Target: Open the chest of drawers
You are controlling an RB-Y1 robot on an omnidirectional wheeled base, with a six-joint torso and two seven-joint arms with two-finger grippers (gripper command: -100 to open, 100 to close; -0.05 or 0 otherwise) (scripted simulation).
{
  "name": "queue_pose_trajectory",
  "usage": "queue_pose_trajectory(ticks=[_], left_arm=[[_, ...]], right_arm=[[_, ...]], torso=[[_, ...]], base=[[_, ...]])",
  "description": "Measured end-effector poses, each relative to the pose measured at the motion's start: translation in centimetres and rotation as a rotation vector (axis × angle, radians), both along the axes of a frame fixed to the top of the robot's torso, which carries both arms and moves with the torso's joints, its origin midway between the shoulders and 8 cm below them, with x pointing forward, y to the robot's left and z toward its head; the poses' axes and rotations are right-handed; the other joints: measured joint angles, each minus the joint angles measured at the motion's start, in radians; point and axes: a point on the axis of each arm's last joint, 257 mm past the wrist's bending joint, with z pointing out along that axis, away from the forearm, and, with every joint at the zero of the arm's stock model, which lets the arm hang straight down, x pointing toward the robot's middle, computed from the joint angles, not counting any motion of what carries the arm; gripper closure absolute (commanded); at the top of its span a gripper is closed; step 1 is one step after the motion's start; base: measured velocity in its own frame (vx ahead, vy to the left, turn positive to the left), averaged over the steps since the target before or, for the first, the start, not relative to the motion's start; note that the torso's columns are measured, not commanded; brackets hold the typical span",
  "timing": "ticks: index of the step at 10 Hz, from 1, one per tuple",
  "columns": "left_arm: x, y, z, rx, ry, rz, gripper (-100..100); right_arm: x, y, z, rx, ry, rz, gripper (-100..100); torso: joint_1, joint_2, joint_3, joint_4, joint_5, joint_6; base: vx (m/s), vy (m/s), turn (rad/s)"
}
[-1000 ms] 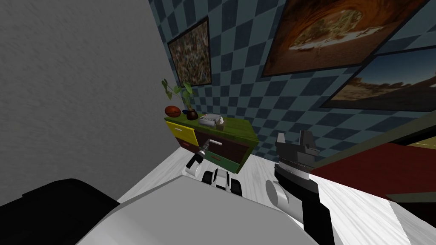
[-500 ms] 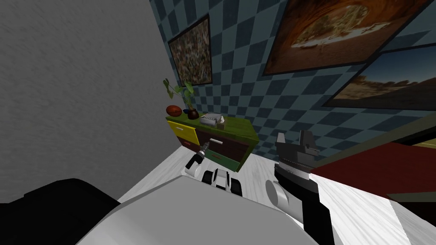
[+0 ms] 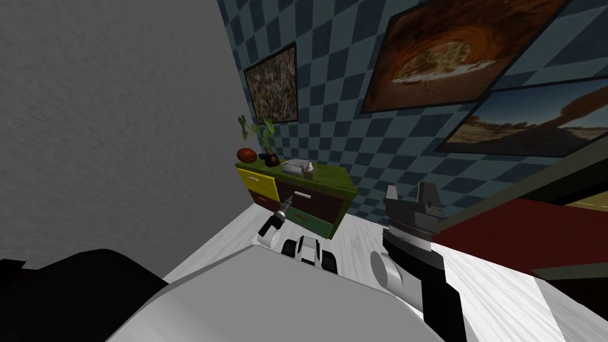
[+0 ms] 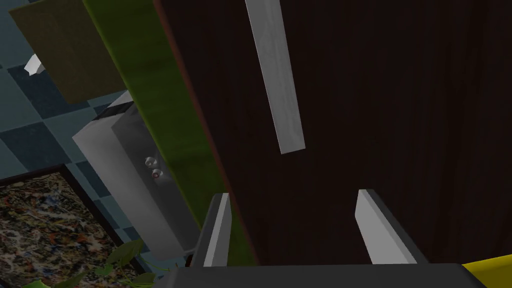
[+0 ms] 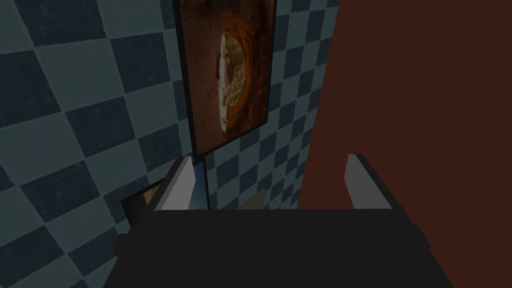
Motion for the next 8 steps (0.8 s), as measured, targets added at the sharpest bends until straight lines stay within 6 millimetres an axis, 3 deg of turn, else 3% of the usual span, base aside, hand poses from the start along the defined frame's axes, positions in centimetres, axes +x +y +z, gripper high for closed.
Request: queue_pose_trajectory(ticks=[5,6,8], left_arm=[[0.67,0.1,-0.01,0.001,0.001,0.005,-100],[0.69,0.11,0.01,0.002,0.001,0.005,100],[0.43,0.02,-0.06,0.001,0.004,0.003,100]], right_arm=[[0.0,0.0,0.0,0.0,0.0,0.0,0],[0.0,0.0,0.0,0.0,0.0,0.0,0],[0.01,0.0,0.01,0.0,0.0,0.0,0]], torso=[[0.005,0.013,0.009,0.004,0.002,0.0],[0.004,0.014,0.008,0.004,0.001,0.0],[0.002,0.021,0.012,0.007,0.0,0.0]], base=[[0.119,-0.041,-0.011],[0.011,-0.001,0.001],[-0.143,0.029,0.031]])
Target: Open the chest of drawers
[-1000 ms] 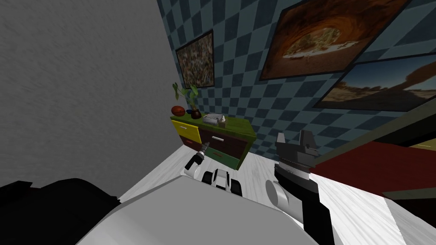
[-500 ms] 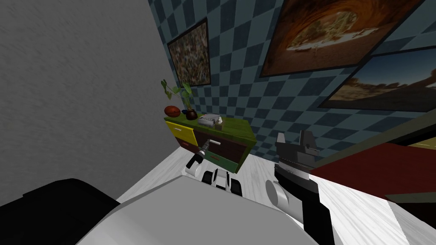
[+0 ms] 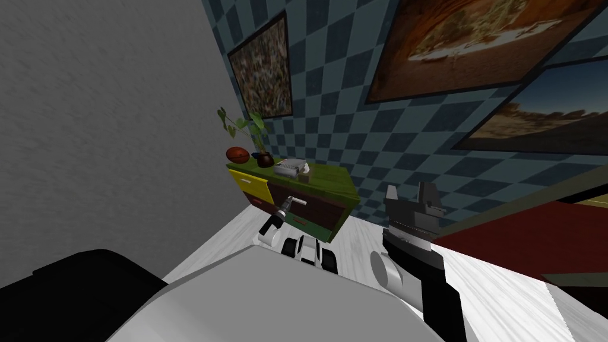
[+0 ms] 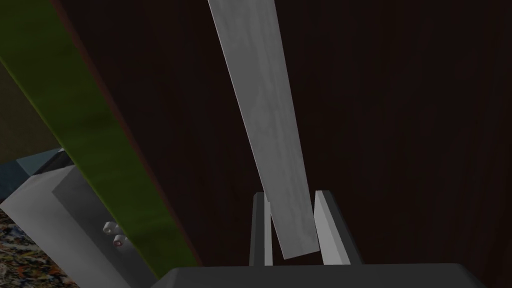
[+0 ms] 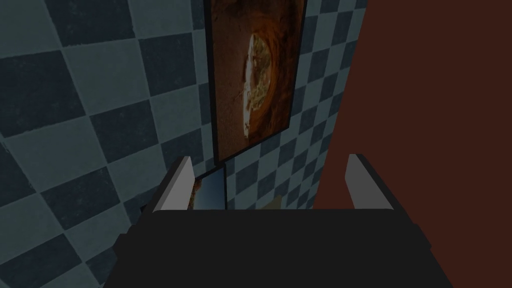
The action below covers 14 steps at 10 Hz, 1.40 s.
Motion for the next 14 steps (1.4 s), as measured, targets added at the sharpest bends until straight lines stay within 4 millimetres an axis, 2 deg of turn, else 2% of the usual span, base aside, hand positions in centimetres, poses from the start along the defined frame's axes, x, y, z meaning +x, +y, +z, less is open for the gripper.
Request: queue_pose_trajectory(ticks=[8,9,14], left_arm=[[-2.0,-0.4,-0.1,0.003,0.015,-0.019,100],[-2.1,-0.4,-0.5,0.003,0.024,-0.019,-100],[-3.2,-0.4,1.8,0.001,0.024,-0.034,-100]], right_arm=[[0.0,0.0,0.0,0.0,0.0,0.0,0],[0.0,0.0,0.0,0.0,0.0,0.0,0],[0.0,0.0,0.0,0.0,0.0,0.0,0]], torso=[[-0.001,-0.005,-0.003,0.0,-0.001,0.0],[-0.002,-0.011,-0.006,0.0,-0.001,0.0],[0.0,-0.01,-0.006,-0.003,0.001,0.001]], base=[[-0.161,0.029,0.02],[-0.01,0.001,0.026],[0.04,-0.013,0.043]])
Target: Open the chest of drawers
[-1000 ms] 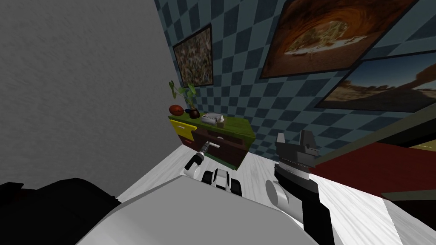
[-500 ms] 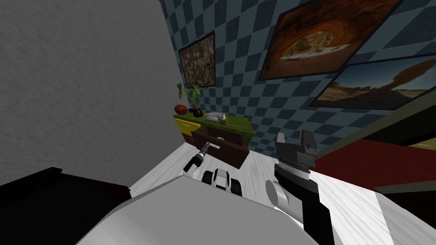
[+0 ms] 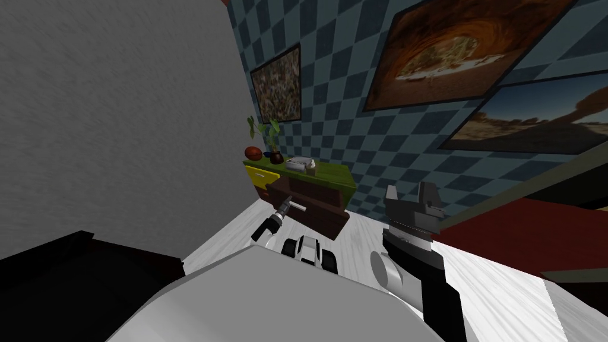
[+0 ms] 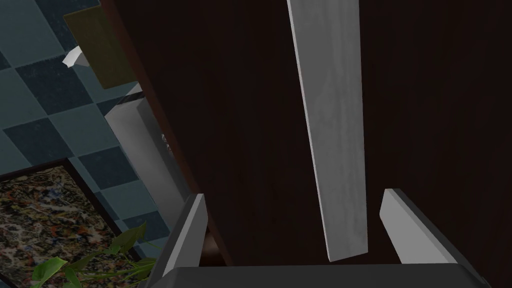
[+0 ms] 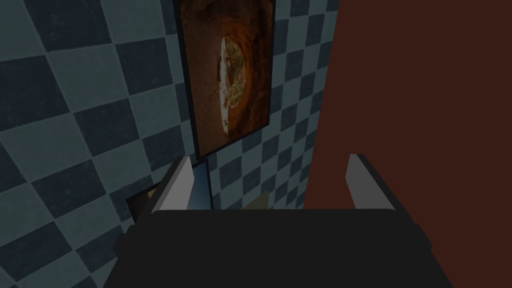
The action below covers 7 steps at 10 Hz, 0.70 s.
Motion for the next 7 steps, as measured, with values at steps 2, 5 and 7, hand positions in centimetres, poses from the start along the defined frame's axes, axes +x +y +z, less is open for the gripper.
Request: queue_pose_trajectory(ticks=[2,5,7], left_arm=[[-0.5,-0.1,1.1,-0.001,-0.001,-0.008,-100],[-1.4,-0.4,1.8,0.0,0.02,-0.021,-100],[-1.8,-0.4,1.9,0.001,0.031,-0.026,0]], right_arm=[[0.0,0.0,0.0,0.0,0.0,0.0,0],[0.0,0.0,0.0,0.0,0.0,0.0,0],[0.0,0.0,0.0,0.0,0.0,0.0,0]], torso=[[0.0,0.001,0.001,0.0,0.0,0.0],[-0.003,0.006,0.002,0.006,-0.003,-0.001],[-0.005,0.007,0.003,0.005,-0.004,-0.001]], base=[[0.034,-0.01,0.043],[0.023,-0.01,0.02],[0.012,-0.001,0.002]])
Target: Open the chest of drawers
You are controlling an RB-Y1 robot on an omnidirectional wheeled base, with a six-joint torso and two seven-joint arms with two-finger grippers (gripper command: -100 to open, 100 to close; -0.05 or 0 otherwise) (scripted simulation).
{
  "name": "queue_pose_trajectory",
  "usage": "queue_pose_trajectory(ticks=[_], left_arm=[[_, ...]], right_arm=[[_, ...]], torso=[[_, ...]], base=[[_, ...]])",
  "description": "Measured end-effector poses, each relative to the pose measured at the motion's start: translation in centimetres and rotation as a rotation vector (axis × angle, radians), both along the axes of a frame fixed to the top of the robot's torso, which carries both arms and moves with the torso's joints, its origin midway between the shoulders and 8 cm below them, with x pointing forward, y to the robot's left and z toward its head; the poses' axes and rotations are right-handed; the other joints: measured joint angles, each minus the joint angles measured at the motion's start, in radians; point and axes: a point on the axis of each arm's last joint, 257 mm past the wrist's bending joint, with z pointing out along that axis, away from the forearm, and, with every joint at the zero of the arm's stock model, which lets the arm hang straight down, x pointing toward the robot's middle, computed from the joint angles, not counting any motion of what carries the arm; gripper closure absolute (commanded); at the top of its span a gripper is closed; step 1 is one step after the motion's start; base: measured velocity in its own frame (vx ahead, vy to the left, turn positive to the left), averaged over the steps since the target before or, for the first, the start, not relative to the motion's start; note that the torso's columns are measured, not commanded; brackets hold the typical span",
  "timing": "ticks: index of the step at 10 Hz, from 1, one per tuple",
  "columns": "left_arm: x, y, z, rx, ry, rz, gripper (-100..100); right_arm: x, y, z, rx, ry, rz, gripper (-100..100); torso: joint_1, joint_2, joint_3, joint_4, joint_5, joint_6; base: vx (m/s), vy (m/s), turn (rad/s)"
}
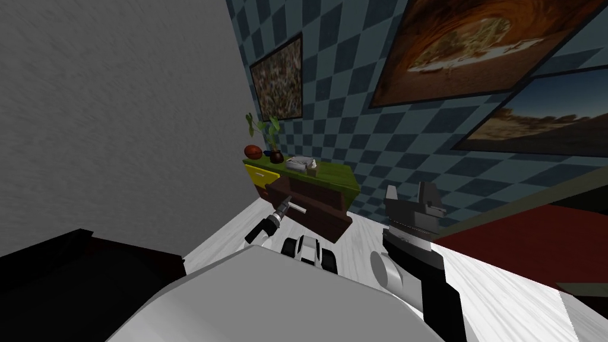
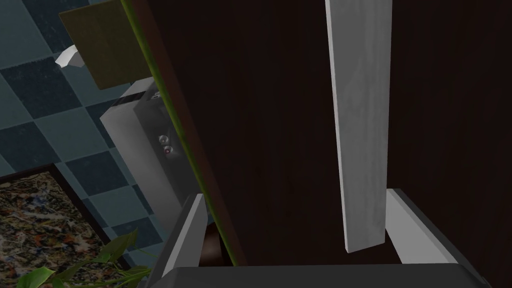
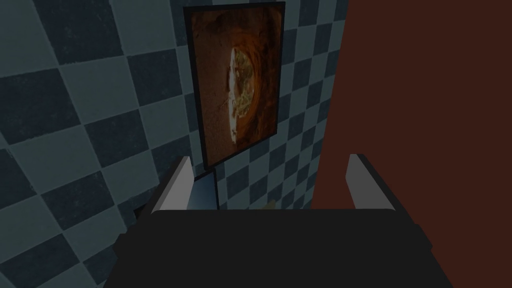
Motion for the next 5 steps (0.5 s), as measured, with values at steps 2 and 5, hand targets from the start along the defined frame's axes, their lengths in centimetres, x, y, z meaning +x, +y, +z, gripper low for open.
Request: queue_pose_trajectory(ticks=[2,5], left_arm=[[-0.1,0.05,-0.33,-0.001,0.008,0.001,0],[-0.19,0.08,-0.57,-0.003,0.014,0.002,0]], right_arm=[[0.0,0.0,0.0,0.0,0.0,0.0,0],[0.0,0.0,0.0,0.0,0.0,0.0,0]], torso=[[0.001,-0.004,-0.002,-0.003,0.001,0.001],[0.002,-0.006,-0.003,-0.005,0.002,0.001]], base=[[0.0,0.0,0.0],[0.0,0.0,0.0]])
